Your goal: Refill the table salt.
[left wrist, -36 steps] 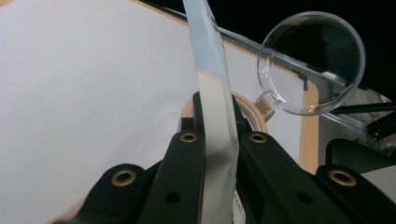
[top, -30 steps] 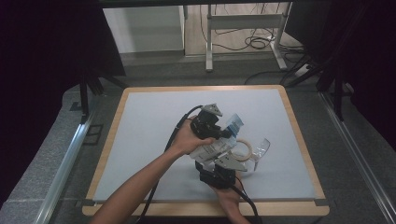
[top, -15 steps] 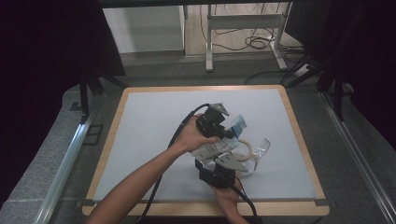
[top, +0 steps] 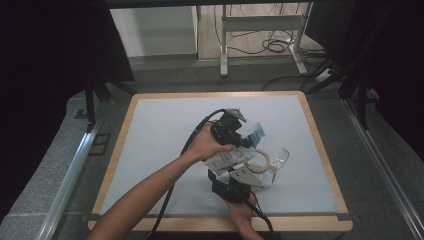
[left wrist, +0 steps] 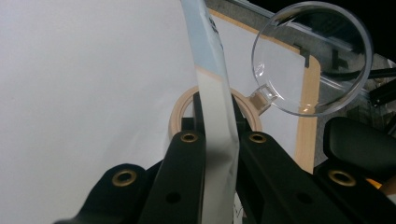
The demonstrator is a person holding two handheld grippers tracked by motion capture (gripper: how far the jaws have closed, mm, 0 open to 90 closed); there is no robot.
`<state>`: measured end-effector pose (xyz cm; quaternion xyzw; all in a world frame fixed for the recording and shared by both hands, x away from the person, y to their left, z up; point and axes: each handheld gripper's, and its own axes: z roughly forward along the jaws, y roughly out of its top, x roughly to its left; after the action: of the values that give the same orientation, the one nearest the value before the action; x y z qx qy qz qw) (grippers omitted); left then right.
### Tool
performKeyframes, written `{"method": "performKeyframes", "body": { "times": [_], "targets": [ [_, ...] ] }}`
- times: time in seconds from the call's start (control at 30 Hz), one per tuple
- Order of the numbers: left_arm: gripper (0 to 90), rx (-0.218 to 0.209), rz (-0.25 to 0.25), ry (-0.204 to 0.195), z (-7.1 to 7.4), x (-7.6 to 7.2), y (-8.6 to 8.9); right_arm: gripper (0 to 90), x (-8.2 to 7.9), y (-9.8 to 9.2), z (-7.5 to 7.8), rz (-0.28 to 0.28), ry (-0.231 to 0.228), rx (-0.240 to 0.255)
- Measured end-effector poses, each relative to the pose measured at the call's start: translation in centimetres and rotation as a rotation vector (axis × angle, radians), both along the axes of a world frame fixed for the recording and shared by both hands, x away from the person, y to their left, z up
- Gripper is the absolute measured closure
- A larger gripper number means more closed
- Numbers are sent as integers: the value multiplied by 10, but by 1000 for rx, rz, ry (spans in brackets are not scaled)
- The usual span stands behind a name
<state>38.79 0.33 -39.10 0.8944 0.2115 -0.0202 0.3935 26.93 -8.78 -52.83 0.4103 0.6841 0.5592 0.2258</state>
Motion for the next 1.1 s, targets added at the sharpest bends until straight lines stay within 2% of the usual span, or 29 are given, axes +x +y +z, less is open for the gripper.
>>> {"method": "performKeyframes", "body": {
  "times": [0.2,0.37,0.53,0.63,0.8,1.1],
  "targets": [
    [900,25,-3,16,2,2,-6,385,0,3,0,-21,-21,4],
    [900,62,-9,5,3,1,-13,385,1,2,0,-27,-10,19],
    [900,83,-11,4,3,1,-20,382,2,2,0,-42,-2,51],
    [900,91,-13,1,3,1,-22,380,2,3,1,-48,-7,52],
    [900,109,-14,-4,3,1,-26,380,4,2,1,-49,17,87],
    [900,126,-12,-1,1,3,-30,380,6,1,0,-49,16,91]
  ]
}}
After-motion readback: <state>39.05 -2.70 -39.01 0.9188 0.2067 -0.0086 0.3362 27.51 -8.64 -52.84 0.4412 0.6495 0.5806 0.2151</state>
